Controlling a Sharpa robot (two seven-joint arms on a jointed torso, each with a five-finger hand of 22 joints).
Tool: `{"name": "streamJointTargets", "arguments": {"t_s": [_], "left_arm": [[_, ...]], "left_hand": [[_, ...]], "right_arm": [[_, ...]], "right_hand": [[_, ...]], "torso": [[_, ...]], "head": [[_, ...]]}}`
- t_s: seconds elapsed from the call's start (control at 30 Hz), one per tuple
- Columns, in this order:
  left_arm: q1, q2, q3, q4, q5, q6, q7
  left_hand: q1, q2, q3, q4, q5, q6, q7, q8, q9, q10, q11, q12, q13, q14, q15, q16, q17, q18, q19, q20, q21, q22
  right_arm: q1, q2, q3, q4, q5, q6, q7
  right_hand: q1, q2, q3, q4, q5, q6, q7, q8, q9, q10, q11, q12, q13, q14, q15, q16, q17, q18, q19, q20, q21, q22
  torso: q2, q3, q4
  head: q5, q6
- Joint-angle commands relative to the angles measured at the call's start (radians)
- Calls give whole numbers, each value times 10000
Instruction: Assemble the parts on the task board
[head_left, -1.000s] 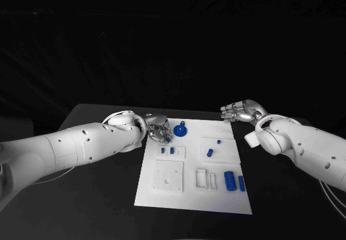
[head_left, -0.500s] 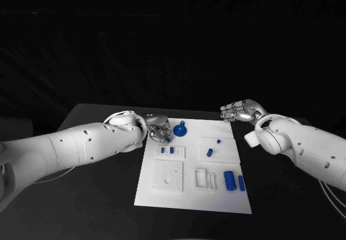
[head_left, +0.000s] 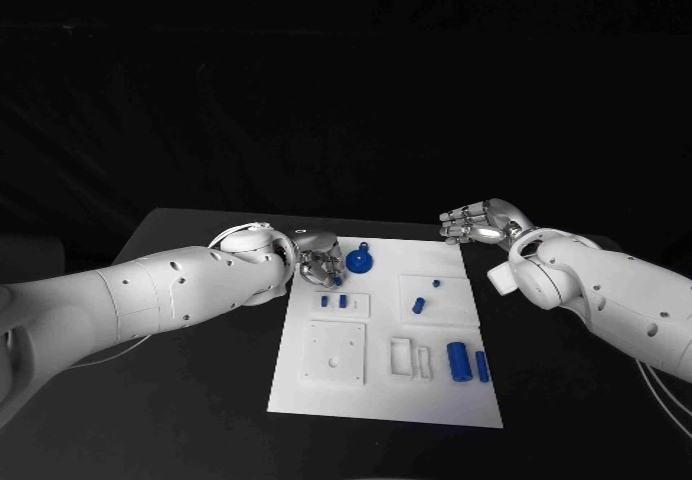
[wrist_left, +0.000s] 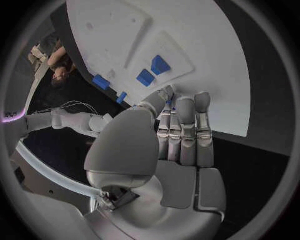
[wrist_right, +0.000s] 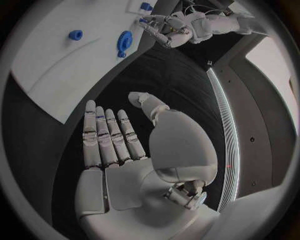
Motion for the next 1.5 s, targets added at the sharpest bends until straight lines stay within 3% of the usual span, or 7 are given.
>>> {"name": "streamJointTargets", "arguments": {"t_s": [0.03, 0.7, 0.97, 1.03, 1.17, 1.37, 1.5], "left_arm": [[-35, 47, -29, -7, -131, 489, -172], [-54, 187, -85, -61, -519, 1092, -391], [-56, 153, -125, -17, -581, 947, -282], [-57, 152, -128, -16, -584, 891, -234], [-58, 168, -132, -16, -588, 854, -187], [-60, 181, -132, -40, -589, 722, -186], [-61, 165, -132, -45, -588, 649, -205]], "left_hand": [[-9, 115, -51, 31, -46, -14, 46, 59, 20, -85, -3, 38, 8, -62, 9, 12, 8, 115, 1, 10, -74, 203], [23, 145, -99, -22, -37, 212, 2, 69, 49, 144, -76, 44, 13, -110, -33, 36, 9, 89, -31, -22, -98, 208], [15, 128, -97, -92, -69, 270, -4, 57, 30, 183, -85, 40, 11, -209, -36, 59, 22, 57, -90, -36, -106, 211], [32, 118, -91, -117, -104, 91, 37, 38, -9, 18, -28, 33, 5, -250, -3, 40, 11, 53, -116, -21, -117, 209], [44, 92, 74, -103, -476, -772, 233, 37, -52, -893, 296, 27, -8, -431, 222, -100, -85, 125, -269, 151, -199, 207], [-31, -165, 432, -34, -491, -1305, 366, 38, -64, -1568, 530, 23, -16, -507, 384, -119, -177, 318, -289, 336, -226, 212], [-46, -360, 636, 9, -507, -1793, 324, 37, -75, -1754, 584, 21, -18, -545, 428, -122, -236, 398, -287, 403, -244, 209]], "right_arm": [[-4, 1, 4, 19, -85, 105, 98], [-4, 5, 4, 19, -85, 121, 94], [-4, -7, 4, 17, -86, 122, 92], [-4, -7, 4, 16, -86, 124, 92], [-4, -7, 4, 9, -87, 127, 87], [-4, -5, 4, 3, -95, 145, 74], [-4, -11, 4, 7, -117, 176, 54]], "right_hand": [[-34, -13, 59, -14, -13, 57, 33, -58, -11, 17, -30, -61, -12, -41, 17, -43, -17, 46, -30, -13, 20, -14], [-34, -13, 59, -14, -13, 57, 33, -58, -11, 17, -30, -61, -12, -41, 17, -43, -17, 46, -30, -13, 20, -14], [-34, -13, 59, -14, -13, 57, 33, -58, -11, 17, -30, -61, -12, -41, 17, -43, -17, 46, -30, -13, 20, -14], [-34, -13, 59, -14, -13, 57, 33, -58, -11, 17, -30, -61, -12, -41, 17, -43, -17, 46, -30, -13, 20, -14], [-41, -11, 56, -20, -21, 57, 29, -59, -12, 25, -32, -61, -12, -36, 13, -42, -16, 46, -27, -14, 20, -14], [-42, -20, 40, -21, -17, 45, 34, -59, -12, 0, -28, -62, -13, -44, 18, -43, -16, 43, -35, -12, 18, -14], [-37, -31, 9, -21, -28, -14, 42, -63, -15, -74, -20, -66, -16, -87, 29, -45, -18, 36, -54, -9, 15, -14]], "torso": [[5, 0, 7], [0, -4, 4], [-2, -6, 13], [-1, -5, 16], [0, -6, 8], [-2, -8, 1], [0, -6, 2]], "head": [[-6, -15], [-20, -50], [-23, -56], [-24, -57], [-15, -54], [-9, -52], [-10, -50]]}}
